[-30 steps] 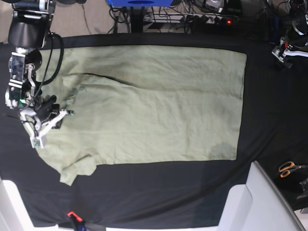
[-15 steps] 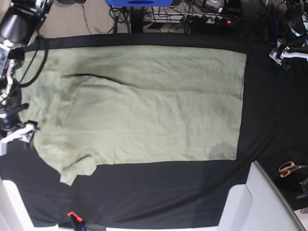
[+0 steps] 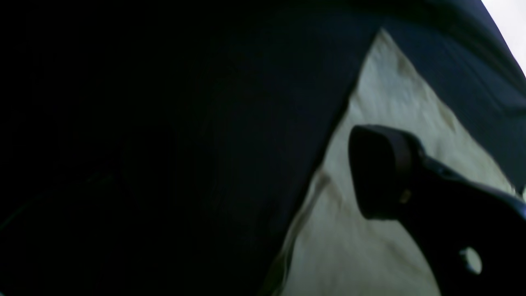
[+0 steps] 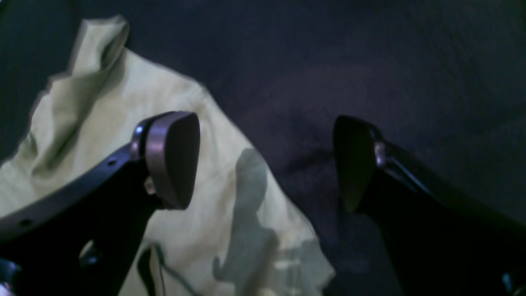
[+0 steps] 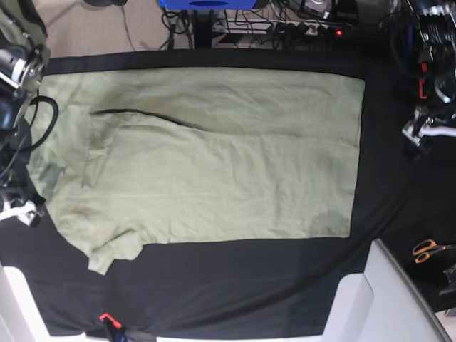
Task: Fold the T-shirt properly
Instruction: 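Move right gripper to the sleeve and left gripper to the hem edge, then grasp the sleeve with the right gripper and fold it inward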
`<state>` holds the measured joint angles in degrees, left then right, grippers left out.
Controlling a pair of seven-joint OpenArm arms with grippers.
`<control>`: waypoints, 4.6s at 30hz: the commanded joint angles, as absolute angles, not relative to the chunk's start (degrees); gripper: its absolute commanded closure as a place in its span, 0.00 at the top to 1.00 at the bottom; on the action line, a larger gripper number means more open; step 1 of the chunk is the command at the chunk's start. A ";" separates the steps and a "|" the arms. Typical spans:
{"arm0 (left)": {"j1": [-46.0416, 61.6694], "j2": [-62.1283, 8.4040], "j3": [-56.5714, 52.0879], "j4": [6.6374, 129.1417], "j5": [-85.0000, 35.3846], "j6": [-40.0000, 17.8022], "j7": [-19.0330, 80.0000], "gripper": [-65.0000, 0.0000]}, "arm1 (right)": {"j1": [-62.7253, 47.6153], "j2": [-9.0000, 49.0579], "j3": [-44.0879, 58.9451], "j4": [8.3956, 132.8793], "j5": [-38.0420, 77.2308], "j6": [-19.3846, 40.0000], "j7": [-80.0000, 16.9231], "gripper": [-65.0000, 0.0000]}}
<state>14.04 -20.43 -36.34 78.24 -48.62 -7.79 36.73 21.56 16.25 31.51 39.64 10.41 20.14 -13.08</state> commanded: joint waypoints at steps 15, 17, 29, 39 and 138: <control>-7.34 -22.81 -25.45 60.44 -30.11 -8.22 36.09 1.00 | 33.63 20.18 9.27 10.95 10.68 14.64 5.76 0.75; -6.99 -22.64 -25.54 60.44 -30.11 -8.22 36.00 1.00 | 33.54 20.18 7.96 10.86 10.68 14.64 5.93 0.74; -4.79 -22.73 -25.89 60.44 -30.11 -8.22 35.82 1.00 | 33.54 19.91 5.14 11.21 10.77 14.64 5.93 0.01; -4.00 -22.46 -25.45 60.53 -30.02 -8.22 35.82 1.00 | 31.08 19.91 5.23 15.60 10.86 14.81 5.76 0.00; -4.00 -22.37 -25.36 60.26 -29.67 -8.22 35.82 1.00 | 34.68 15.16 17.89 16.84 10.68 20.18 -13.49 0.09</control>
<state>-3.03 -21.21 -25.08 59.48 -29.17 -7.92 36.71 33.26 14.52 17.89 16.01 10.24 19.94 -14.13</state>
